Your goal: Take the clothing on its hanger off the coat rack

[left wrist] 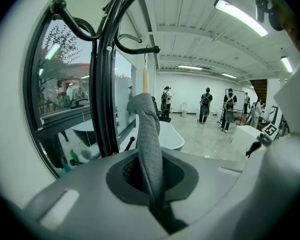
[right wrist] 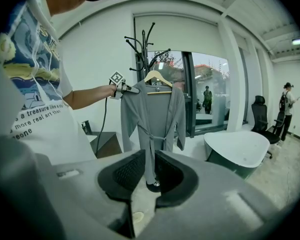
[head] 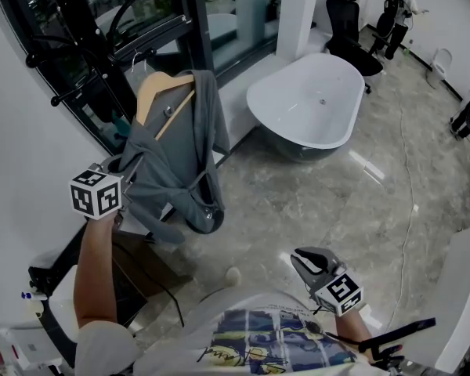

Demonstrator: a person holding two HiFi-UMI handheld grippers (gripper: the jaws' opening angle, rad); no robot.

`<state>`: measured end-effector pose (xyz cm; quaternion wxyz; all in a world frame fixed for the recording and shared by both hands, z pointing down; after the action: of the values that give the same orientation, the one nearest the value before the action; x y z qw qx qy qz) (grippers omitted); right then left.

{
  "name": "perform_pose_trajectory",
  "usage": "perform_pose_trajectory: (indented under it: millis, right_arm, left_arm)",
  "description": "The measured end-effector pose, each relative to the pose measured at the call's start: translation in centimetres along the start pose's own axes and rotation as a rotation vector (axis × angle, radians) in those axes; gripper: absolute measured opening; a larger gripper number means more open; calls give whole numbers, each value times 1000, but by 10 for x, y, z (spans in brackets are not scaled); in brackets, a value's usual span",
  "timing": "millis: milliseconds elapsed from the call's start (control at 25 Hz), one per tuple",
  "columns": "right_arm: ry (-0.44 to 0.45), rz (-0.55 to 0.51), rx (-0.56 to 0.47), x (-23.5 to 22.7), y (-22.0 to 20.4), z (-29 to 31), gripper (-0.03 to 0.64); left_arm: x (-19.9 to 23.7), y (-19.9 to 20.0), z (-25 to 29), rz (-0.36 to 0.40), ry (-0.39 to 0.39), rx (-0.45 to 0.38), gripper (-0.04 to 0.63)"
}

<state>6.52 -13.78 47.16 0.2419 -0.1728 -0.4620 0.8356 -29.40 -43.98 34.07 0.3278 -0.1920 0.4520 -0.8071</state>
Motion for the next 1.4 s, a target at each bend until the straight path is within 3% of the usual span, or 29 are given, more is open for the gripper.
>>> perform_pose_trajectory:
  millis: [560,1000,1400]
  right_arm:
    - [-35,9,-20,-7,-24,-45,60]
    - [-9,14,-11,-17,-59,-92,57]
    - [89,-50,-4,-10,-82,-119,48]
  left_arm:
    - [-47,32,5,50,-36,-14,5]
    - [-138,18,-17,44,-62,-46,5]
    - [-236,-18,-69,56,-74,-45,5]
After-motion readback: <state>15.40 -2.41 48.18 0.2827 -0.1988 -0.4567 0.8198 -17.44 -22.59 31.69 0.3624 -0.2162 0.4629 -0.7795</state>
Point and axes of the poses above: the fingertips, and each gripper's own axes: z forward along the fingers, x to its left, y out of its top, the point moved 6 cm from there along -z, backward along the fingers, and after that the axes turned 5 degrees about x, right-handed, at the moved point
